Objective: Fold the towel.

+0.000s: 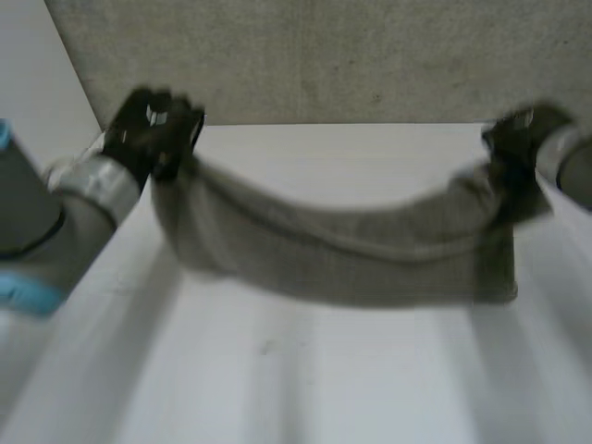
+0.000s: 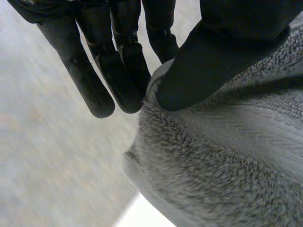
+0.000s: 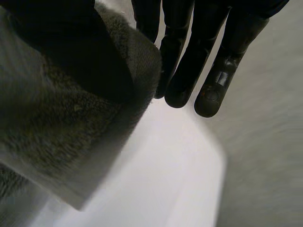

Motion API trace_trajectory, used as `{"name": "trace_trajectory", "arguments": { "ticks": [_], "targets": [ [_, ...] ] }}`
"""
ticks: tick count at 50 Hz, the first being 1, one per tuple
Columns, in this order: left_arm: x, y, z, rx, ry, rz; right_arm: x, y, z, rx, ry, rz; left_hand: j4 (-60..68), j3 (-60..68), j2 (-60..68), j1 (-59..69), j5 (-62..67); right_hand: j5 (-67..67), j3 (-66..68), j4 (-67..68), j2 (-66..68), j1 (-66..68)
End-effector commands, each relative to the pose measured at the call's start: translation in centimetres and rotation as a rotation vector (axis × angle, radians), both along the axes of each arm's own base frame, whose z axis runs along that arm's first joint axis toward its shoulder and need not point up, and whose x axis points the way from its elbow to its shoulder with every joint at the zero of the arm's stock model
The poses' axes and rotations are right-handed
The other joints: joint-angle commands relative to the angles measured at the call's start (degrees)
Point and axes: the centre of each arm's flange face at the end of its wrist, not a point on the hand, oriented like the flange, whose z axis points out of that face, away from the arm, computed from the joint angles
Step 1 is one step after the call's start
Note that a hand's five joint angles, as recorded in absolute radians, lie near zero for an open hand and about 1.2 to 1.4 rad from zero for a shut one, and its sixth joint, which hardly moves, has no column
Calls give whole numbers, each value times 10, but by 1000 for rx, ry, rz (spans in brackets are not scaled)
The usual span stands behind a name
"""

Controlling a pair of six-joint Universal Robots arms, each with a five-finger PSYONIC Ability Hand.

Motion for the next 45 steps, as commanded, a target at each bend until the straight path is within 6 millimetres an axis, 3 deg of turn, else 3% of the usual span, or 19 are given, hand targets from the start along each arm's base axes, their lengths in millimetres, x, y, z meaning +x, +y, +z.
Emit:
{"name": "trace_trajectory", "arguments": {
  "ticks": [1,3,9,11,12,14,15,17,20,22,23,25,26,30,35,40,42,44,45],
  "targets": [
    [-13,-43,154,-428,408,15,6,-36,101,-445,-464,-38,103,103,103,123,109,140,119,115,125,261],
    [-5,-43,186,-506,543,22,4,-29,128,-553,-571,-15,103,103,103,123,109,140,119,115,125,261],
    [-2,-44,181,-473,571,25,5,-21,113,-490,-571,4,103,103,103,123,109,140,119,115,125,261],
    [-1,-49,147,-368,526,51,6,-21,104,-451,-560,16,103,103,103,123,109,140,119,115,125,261],
    [-1,-49,147,-367,525,51,6,-21,104,-451,-560,16,103,103,103,123,109,140,119,115,125,261],
    [8,-54,109,-265,473,89,10,-20,77,-323,-528,37,103,103,103,123,109,140,119,115,125,261],
    [8,-54,109,-264,473,89,10,-20,77,-322,-528,37,103,103,103,123,109,140,119,115,125,261],
    [12,-54,61,-134,410,96,13,-19,44,-171,-485,45,103,103,103,123,109,140,119,115,125,261],
    [12,-50,36,-64,379,89,15,-19,22,-90,-453,41,103,103,103,123,109,140,119,115,125,261],
    [12,-38,-12,65,321,78,17,-18,-21,64,-388,33,103,103,103,123,109,140,119,115,125,261],
    [12,-38,-12,66,321,78,17,-18,-22,65,-388,33,103,103,103,123,109,140,119,115,125,261],
    [14,-26,-58,175,272,76,16,-14,-65,198,-340,18,103,103,103,123,109,140,119,115,125,261],
    [14,-26,-58,175,272,76,16,-14,-65,199,-340,17,103,103,103,123,109,140,119,115,125,261],
    [18,-10,-99,257,202,86,15,-9,-113,339,-302,-10,103,103,103,123,109,140,119,115,125,261],
    [22,4,-113,272,117,92,12,-4,-126,395,-271,-21,103,103,103,123,109,140,119,115,125,261],
    [33,9,-104,254,108,114,-5,-8,-123,398,-267,-66,103,103,103,123,109,129,108,104,114,250],
    [35,13,-101,248,111,117,-9,-8,-121,396,-267,-74,103,103,103,123,109,28,7,3,13,149],
    [35,16,-99,247,111,117,-11,-6,-117,386,-264,-81,103,103,103,123,109,-254,-274,-278,-268,-132],
    [35,19,-98,247,111,114,-11,-6,-117,386,-264,-81,103,103,103,123,109,-255,-275,-279,-269,-133]
  ]
}}
